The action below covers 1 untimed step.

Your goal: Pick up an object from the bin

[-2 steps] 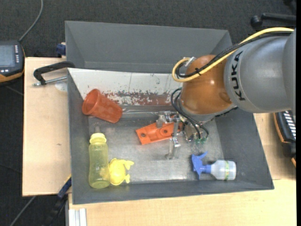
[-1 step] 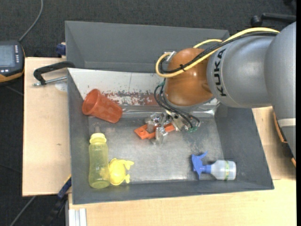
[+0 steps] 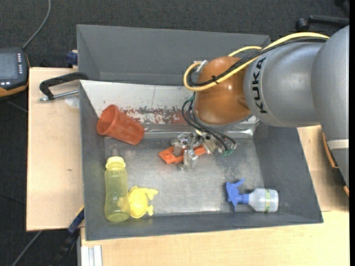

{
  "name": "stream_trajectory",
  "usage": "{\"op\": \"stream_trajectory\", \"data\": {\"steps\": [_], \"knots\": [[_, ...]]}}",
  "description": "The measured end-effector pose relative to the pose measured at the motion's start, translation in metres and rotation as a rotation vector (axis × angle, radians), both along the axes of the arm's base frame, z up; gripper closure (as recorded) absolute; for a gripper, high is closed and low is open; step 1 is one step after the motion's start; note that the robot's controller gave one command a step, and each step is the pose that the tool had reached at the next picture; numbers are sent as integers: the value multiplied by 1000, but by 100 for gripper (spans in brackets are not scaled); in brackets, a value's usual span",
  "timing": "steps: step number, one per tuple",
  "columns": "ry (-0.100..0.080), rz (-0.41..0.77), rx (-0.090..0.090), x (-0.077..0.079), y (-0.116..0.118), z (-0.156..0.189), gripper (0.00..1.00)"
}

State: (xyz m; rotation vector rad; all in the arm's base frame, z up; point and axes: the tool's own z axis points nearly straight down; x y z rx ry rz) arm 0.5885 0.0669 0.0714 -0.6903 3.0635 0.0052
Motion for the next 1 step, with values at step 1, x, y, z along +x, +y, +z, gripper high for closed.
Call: {"op": "stream_trajectory", "data": {"steps": [1], "knots": [[-6, 22, 2, 6, 38, 6, 100]]}}
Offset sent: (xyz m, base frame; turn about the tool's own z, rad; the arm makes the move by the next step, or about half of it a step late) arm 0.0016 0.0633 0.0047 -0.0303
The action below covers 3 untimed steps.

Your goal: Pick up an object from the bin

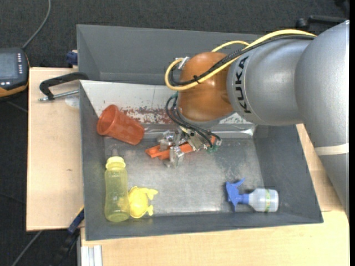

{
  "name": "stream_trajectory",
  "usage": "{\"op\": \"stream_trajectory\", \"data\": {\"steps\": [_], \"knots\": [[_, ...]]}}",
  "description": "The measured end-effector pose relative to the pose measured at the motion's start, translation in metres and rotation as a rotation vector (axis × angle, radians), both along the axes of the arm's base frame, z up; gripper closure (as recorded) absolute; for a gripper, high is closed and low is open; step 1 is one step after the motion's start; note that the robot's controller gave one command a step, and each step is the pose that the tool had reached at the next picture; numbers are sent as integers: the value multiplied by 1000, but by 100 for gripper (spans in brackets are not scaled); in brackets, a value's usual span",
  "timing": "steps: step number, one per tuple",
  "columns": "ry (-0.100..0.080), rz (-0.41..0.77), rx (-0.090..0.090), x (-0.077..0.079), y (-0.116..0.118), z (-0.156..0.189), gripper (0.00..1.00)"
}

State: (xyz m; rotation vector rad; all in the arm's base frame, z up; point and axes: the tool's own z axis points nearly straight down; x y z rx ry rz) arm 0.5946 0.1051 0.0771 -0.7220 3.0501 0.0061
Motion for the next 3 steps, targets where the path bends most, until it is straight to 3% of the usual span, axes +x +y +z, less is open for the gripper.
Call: {"op": "stream_trajectory", "data": {"steps": [1, 2, 3], "knots": [[-1, 8, 2, -3, 25, 0, 100], [-5, 34, 3, -10, 29, 119, 100], [-5, 34, 3, -10, 29, 119, 100]]}}
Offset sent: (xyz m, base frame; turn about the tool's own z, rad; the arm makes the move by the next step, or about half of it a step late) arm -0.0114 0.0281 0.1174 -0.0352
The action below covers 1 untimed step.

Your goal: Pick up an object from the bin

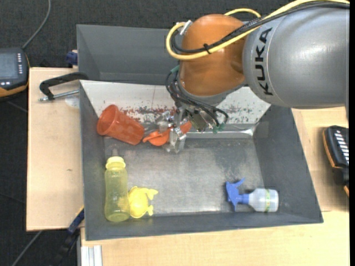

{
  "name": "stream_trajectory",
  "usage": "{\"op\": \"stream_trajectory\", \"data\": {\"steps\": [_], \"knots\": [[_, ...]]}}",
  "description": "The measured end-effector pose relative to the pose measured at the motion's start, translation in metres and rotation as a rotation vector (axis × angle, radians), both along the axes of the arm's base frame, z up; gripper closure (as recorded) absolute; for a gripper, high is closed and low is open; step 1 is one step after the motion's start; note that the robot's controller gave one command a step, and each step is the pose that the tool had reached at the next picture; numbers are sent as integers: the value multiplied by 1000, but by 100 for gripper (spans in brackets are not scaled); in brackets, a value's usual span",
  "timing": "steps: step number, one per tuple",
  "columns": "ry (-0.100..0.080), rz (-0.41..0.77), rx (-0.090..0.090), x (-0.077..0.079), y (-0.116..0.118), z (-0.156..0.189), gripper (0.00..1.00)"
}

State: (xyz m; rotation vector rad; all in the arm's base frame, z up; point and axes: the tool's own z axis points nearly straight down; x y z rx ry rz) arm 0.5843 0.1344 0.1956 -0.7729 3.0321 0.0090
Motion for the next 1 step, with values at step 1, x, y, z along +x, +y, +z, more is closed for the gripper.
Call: {"op": "stream_trajectory", "data": {"steps": [1], "knots": [[3, 1, -1, -1, 0, 3, 100]]}}
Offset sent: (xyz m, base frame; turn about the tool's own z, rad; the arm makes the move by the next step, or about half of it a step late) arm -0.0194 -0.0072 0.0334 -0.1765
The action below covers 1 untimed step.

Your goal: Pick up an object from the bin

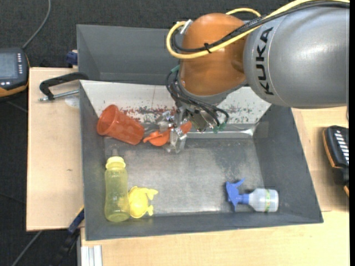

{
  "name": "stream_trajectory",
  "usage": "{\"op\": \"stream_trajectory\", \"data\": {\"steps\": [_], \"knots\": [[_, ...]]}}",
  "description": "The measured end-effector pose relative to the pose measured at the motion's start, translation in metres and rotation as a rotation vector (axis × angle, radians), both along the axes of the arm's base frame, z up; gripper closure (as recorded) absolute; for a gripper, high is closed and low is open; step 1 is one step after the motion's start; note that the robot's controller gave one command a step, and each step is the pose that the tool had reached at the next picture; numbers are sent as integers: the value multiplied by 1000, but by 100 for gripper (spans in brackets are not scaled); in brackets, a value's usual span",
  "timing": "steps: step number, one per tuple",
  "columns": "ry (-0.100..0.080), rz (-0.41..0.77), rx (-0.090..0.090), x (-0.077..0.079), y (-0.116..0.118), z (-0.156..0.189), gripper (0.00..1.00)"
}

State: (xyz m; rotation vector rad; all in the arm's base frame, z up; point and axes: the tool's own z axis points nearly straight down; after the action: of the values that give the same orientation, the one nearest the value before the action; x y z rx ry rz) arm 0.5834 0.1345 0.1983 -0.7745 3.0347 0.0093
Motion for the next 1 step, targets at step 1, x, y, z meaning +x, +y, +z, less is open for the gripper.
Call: {"op": "stream_trajectory", "data": {"steps": [1], "knots": [[-13, 134, 1, -10, -3, 39, 100]]}}
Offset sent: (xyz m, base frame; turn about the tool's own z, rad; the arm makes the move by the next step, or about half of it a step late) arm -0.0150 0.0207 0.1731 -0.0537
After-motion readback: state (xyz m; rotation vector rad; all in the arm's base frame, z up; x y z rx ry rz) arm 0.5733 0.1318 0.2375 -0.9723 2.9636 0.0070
